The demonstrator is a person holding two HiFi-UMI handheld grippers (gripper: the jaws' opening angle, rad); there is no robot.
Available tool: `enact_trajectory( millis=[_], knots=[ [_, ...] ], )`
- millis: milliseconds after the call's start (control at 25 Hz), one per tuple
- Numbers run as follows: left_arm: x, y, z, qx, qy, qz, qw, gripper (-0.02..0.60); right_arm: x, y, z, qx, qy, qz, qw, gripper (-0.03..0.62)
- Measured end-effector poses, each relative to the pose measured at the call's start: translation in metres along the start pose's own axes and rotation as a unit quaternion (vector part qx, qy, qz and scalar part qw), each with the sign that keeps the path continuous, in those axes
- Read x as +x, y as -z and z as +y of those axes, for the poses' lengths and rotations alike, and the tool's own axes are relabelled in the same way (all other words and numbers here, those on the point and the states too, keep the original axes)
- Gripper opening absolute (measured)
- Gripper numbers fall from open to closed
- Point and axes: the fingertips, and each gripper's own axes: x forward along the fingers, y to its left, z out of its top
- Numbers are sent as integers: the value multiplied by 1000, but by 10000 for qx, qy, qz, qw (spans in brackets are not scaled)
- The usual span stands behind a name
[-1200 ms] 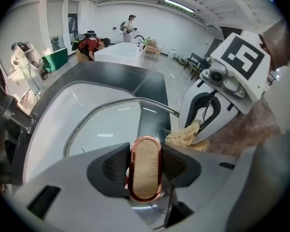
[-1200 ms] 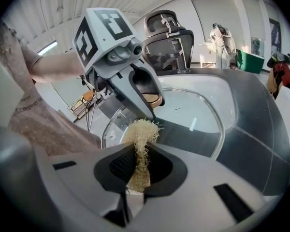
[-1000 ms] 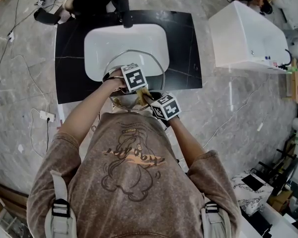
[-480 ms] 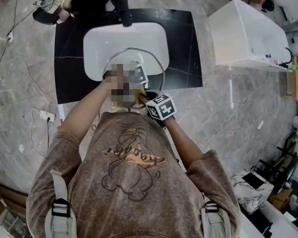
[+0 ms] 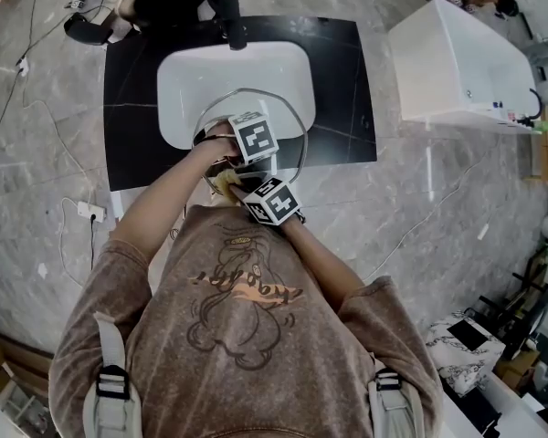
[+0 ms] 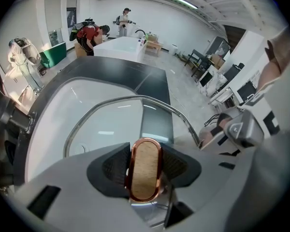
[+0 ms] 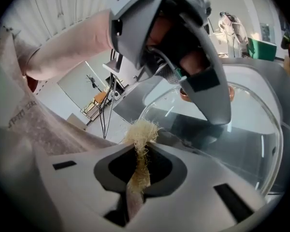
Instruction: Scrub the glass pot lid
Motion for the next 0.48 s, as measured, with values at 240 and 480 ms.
enact_trajectory(
  millis=[240,480],
  knots=[
    [0,2,2,63,-106,79,9999,190,2,-3,2,-28,73,-10,10000,48],
    [-2,1,-2,85,119,53,9999,190,-3,-3,-1,-85,100,-38,9999,48]
  ],
)
